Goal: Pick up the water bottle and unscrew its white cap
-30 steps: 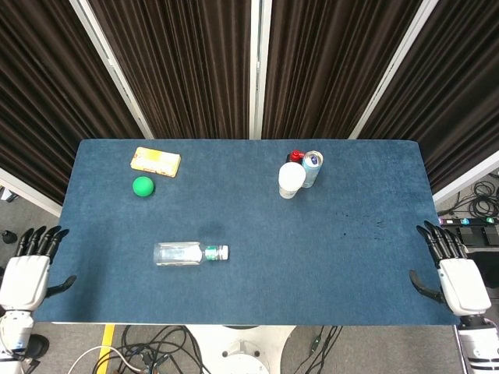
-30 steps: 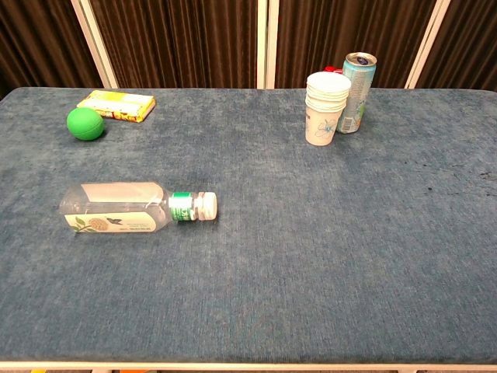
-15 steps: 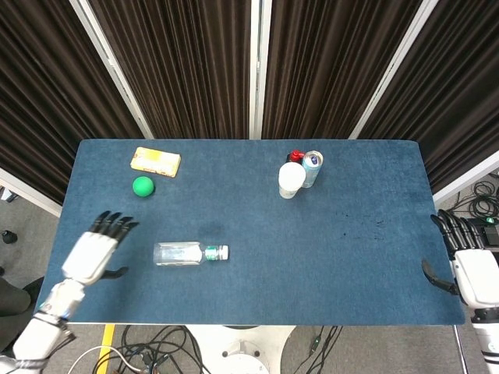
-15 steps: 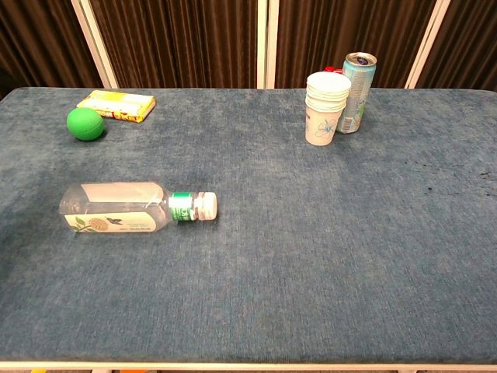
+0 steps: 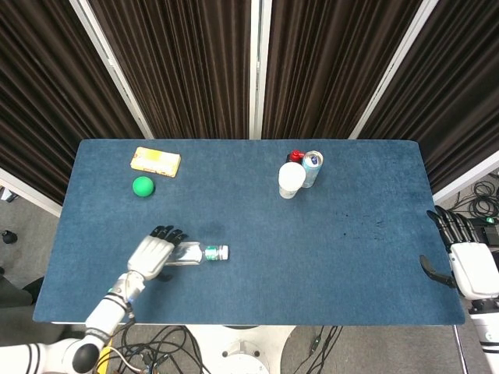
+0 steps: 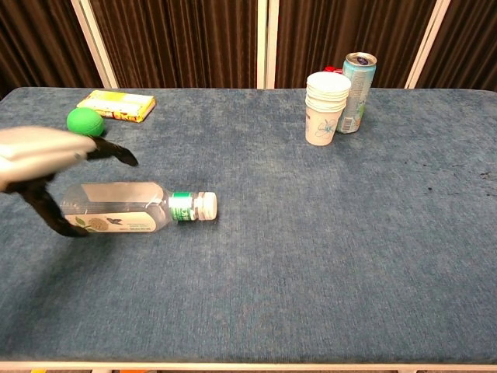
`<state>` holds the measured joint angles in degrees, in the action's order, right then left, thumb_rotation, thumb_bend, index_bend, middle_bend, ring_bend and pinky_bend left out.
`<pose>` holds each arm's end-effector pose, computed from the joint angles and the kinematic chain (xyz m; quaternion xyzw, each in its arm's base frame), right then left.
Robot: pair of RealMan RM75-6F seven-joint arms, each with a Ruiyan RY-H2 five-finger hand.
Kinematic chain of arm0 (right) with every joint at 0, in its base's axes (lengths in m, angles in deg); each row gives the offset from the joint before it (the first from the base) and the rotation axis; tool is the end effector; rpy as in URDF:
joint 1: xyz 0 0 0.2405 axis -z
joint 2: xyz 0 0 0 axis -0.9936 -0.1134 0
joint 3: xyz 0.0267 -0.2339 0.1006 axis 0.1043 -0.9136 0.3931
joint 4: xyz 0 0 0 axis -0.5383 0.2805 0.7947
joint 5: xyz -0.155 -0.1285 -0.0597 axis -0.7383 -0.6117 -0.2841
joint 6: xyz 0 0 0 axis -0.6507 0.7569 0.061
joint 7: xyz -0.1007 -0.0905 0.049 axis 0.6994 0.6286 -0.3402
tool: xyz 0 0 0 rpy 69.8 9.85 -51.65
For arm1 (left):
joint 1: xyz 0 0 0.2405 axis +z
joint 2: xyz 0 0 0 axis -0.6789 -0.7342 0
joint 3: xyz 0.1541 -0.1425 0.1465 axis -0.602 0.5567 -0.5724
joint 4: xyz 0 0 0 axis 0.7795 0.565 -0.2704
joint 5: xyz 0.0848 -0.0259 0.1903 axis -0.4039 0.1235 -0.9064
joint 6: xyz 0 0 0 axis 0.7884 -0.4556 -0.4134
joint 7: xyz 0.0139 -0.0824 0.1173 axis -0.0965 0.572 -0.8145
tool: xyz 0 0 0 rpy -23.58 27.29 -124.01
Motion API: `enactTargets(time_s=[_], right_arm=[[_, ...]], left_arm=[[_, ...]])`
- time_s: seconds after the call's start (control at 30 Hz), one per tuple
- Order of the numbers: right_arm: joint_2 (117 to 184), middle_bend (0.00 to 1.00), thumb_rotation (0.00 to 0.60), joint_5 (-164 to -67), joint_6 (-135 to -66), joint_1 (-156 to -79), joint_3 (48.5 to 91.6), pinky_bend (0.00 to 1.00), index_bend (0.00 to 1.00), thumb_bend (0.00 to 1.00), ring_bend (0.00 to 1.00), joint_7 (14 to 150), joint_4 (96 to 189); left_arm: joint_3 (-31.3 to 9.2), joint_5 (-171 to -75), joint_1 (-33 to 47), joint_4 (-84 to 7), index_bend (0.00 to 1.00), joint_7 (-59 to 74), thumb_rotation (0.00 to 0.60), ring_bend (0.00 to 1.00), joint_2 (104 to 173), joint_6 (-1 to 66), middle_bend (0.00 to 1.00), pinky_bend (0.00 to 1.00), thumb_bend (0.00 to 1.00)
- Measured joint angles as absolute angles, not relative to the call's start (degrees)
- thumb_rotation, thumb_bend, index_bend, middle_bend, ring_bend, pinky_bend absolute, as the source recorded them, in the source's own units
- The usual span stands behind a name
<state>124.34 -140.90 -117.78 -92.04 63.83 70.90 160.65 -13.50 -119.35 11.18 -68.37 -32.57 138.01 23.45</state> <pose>-0.3024 -0.2054 0.1884 0.6064 -0.4023 0.4287 0.5354 -0.1796 0.2622 -0.0127 -0.7805 -0.3961 -0.2531 0.4121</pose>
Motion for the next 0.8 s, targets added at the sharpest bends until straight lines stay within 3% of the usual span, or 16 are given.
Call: enactTargets(time_s=[0.27,0.53,0.7,0.8], right_arm=[[124.8,0.00,0.600,-140.7,-117.2,-92.3,63.6,0.00,0.00,0.30,0.00,70.8,160.2],[124.8,0.00,0.600,-140.5,-117.3,-92.2,63.5,0.00,0.00,0.30,0.00,70.7,160.2],[124.7,0.00,0.600,-140.5,-117.3,-92.2,63.4,0.00,0.00,0.30,0.00,71.2,160.6],[124.5,0.00,0.600,-140.5,-117.5,-92.2,63.4,0.00,0.00,0.30,0.00,71.4,161.1]], left_arm=[[-12.8,-114.5,9.7,-62.2,0.23,-33.9,0.600,0.17,145.5,29.7,0.20,0.27,0.14],[-13.0,-113.2,8.6,-59.9,0.32,-33.1,0.600,0.24,146.8,29.5,0.29,0.38,0.15],[-13.3,-114.4,8.5,-57.9,0.50,-30.4,0.600,0.39,147.6,29.4,0.45,0.55,0.25],[-13.6,-115.9,8.6,-57.0,0.55,-27.9,0.600,0.45,147.5,28.6,0.51,0.60,0.31]])
